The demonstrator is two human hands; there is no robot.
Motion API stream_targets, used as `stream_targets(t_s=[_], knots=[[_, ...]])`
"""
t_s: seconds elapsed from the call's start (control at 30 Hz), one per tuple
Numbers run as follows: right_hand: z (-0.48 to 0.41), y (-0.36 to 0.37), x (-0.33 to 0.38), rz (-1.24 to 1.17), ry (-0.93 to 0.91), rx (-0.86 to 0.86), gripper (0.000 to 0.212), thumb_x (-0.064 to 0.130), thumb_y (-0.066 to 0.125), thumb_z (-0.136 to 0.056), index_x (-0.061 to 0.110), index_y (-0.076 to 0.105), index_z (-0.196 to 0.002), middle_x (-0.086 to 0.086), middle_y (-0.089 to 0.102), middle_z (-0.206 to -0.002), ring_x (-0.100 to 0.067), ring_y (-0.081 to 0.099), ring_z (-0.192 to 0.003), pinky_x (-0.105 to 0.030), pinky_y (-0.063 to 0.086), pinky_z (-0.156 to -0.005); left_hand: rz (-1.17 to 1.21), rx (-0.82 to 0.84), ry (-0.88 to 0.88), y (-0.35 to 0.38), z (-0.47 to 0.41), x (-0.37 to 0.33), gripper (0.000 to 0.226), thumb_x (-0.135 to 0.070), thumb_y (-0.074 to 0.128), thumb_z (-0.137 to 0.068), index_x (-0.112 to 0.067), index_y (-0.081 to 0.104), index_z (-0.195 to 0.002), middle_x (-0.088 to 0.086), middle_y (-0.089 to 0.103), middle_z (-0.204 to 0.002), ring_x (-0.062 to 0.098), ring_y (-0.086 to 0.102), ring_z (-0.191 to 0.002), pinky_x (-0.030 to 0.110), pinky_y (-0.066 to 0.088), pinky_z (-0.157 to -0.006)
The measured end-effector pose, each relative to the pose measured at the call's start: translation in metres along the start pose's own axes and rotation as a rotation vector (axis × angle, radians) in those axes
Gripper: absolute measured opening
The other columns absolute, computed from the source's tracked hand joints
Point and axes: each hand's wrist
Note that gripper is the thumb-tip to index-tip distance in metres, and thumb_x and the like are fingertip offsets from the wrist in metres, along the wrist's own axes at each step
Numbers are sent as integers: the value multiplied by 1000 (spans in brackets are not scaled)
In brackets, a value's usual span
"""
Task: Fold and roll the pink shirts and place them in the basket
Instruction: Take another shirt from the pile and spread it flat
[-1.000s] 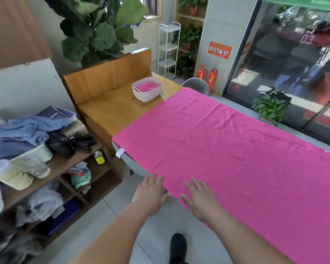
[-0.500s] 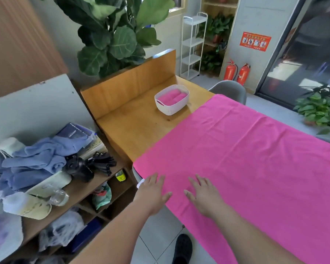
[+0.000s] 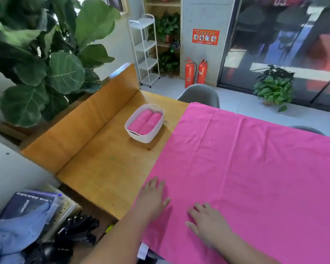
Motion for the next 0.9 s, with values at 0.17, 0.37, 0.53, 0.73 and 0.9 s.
stream_targets(t_s=[0.17, 0.37, 0.53, 0.73, 0.9], knots=[[-24, -16, 22, -113, 197, -42, 100, 72, -7, -75, 30, 46, -149, 1, 53, -138, -26, 50, -129, -44, 45, -104, -131, 22, 222, -21, -76, 20, 80, -61, 50, -100, -23, 22, -165, 9, 17, -174, 34, 19, -158, 49, 27, -127], [-48, -11, 64, -217, 457, -136, 86, 70, 5, -86, 32, 47, -150, 2, 50, -147, -23, 47, -136, -39, 45, -111, -255, 40, 401, -28, -122, 59, 81, -61, 46, -102, -28, 13, -168, 2, 2, -178, 36, 5, -162, 53, 17, -129], [-67, -13, 96, -249, 593, -205, 57, 57, 46, -101, 30, 47, -151, -1, 47, -153, -25, 44, -140, -41, 47, -112, -282, -18, 469, -30, -129, 94, 73, -62, 35, -104, -30, 17, -168, 3, 7, -178, 36, 8, -162, 54, 10, -130], [-116, -36, 134, -314, 581, -222, 65, 56, 56, -97, 27, 41, -154, -3, 40, -152, -26, 39, -138, -43, 45, -112, -191, -12, 510, -35, -150, 135, 78, -66, 41, -100, -31, 21, -167, -5, 6, -178, 28, 6, -163, 50, 19, -129], [-152, -41, 167, -287, 544, -205, 75, 67, 57, -92, 30, 37, -155, -5, 39, -151, -30, 39, -136, -47, 46, -107, -214, 61, 569, -44, -159, 144, 84, -72, 41, -98, -35, 13, -168, -11, -5, -177, 24, -1, -163, 47, 17, -129]])
Point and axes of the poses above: each hand's wrist, its own z-axis away from the middle knuckle, its own y-axis out of the palm, x = y × z
